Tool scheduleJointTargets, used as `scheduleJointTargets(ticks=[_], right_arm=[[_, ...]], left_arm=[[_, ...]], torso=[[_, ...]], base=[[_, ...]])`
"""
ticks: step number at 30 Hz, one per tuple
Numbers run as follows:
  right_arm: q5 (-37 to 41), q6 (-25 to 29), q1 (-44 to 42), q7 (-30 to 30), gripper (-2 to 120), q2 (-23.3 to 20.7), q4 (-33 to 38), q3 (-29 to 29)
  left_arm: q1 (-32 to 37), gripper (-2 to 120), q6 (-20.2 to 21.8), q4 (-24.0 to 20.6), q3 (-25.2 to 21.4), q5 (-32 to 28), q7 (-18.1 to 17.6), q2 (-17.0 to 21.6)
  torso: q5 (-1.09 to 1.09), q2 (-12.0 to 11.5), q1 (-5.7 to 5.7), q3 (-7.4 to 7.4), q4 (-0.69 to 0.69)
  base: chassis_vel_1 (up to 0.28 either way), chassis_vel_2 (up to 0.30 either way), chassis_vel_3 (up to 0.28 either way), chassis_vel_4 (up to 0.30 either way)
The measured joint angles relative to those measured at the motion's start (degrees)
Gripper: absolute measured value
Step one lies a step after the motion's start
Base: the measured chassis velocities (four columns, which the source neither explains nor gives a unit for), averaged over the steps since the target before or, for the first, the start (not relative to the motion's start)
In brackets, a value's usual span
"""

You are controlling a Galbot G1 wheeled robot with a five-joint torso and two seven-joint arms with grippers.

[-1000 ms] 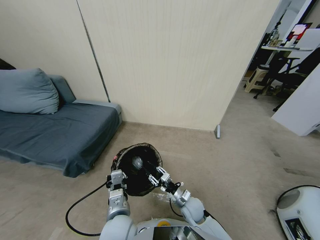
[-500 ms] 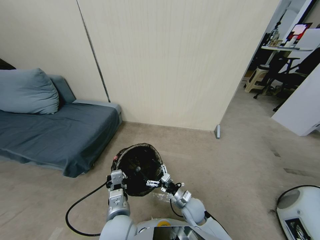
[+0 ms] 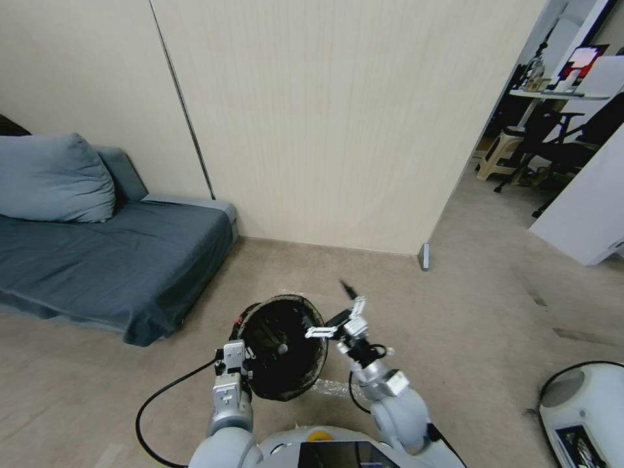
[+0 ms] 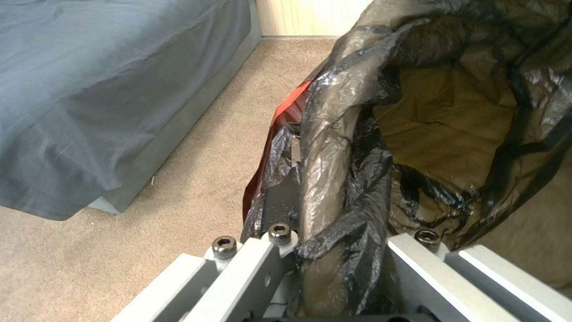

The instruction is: Pick up the trash bin, then pick up the garbage from the floor and place it into the trash bin.

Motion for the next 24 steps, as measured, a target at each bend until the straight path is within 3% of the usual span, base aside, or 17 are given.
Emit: scheduleJointTargets(ticks=[1, 4, 8, 17, 24], right_arm=[[0.0, 0.0, 0.0, 0.0, 109, 0.0, 0.0, 0.0], [-5.38, -2.08, -6.36, 7.58, 101, 4.78, 2.23, 0.99], [-6.15, -2.5, -8.01, 10.76, 100, 5.27, 2.31, 2.96], [-4.71, -1.68, -7.36, 11.65, 100, 5.16, 1.13, 9.11], [-3.5, -1.43, -6.81, 11.59, 100, 5.08, 0.58, 9.98]], left_arm=[[0.0, 2, 0.0, 0.0, 0.0, 0.0, 0.0, 0.0], [-0.5, 2, -0.01, -0.29, -0.9, -1.35, 0.08, 0.32], [-0.72, 2, 0.02, -0.51, -1.54, -2.57, -0.11, 0.62], [-2.05, 2, 0.11, -0.53, -2.66, -4.34, -0.36, 1.03], [-2.35, 2, -0.54, -0.43, -2.79, -5.09, -0.76, 0.82]], torso=[[0.0, 0.0, 0.0, 0.0, 0.0], [-0.01, 0.0, 0.0, 0.0, -0.03], [0.0, 0.0, 0.0, 0.0, -0.01], [0.01, 0.0, 0.0, 0.0, -0.01], [0.01, 0.0, 0.0, 0.0, -0.01]], base=[[0.0, 0.0, 0.0, 0.0], [0.0, 0.0, 0.0, 0.0], [0.0, 0.0, 0.0, 0.0], [0.0, 0.0, 0.0, 0.0], [0.0, 0.0, 0.0, 0.0]])
